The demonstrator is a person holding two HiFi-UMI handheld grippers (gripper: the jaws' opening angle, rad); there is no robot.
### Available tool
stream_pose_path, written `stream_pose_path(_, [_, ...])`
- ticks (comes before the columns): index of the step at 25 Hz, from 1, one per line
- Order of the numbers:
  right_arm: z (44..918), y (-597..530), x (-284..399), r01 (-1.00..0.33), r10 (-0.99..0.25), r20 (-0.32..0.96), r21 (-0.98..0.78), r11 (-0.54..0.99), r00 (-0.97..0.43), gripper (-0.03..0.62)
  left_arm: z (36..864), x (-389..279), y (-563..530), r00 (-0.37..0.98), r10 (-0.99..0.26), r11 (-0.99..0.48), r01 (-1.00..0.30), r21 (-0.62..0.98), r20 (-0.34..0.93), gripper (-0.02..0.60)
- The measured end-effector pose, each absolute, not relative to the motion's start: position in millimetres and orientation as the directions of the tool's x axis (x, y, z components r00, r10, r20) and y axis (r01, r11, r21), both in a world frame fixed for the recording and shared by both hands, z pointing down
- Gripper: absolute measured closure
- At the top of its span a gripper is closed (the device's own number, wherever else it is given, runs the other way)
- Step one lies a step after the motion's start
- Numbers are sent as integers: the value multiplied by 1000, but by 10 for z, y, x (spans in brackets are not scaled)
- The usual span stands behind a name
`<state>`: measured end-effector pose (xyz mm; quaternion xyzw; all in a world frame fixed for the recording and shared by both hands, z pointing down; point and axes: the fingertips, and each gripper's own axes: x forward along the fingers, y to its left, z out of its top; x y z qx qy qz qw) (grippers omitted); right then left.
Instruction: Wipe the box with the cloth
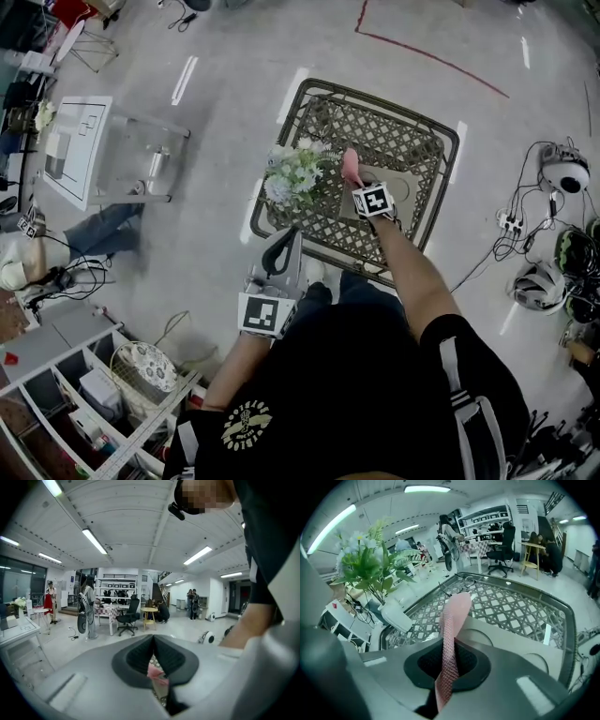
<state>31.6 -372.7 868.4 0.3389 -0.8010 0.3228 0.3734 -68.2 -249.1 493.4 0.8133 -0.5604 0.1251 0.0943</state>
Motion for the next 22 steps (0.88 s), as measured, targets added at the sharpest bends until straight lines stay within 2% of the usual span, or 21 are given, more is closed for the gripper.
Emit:
stream_pose_path(13, [8790, -3622, 1958, -940, -376, 883, -174, 293, -281, 577, 4954, -447, -2616, 415, -851, -423, -905, 48, 322, 581])
stream_pose_path(19, [8805, -3523, 2323, -961, -378, 896, -153, 231, -234, 577, 4897, -392, -2651, 433, -850, -448, -894, 19, 299, 581])
stream_pose_path(22, [8739, -3477, 2317, -955, -389, 889, -151, 254, -243, 577, 4849, -430, -2632, 425, -857, -440, -898, 13, 291, 581])
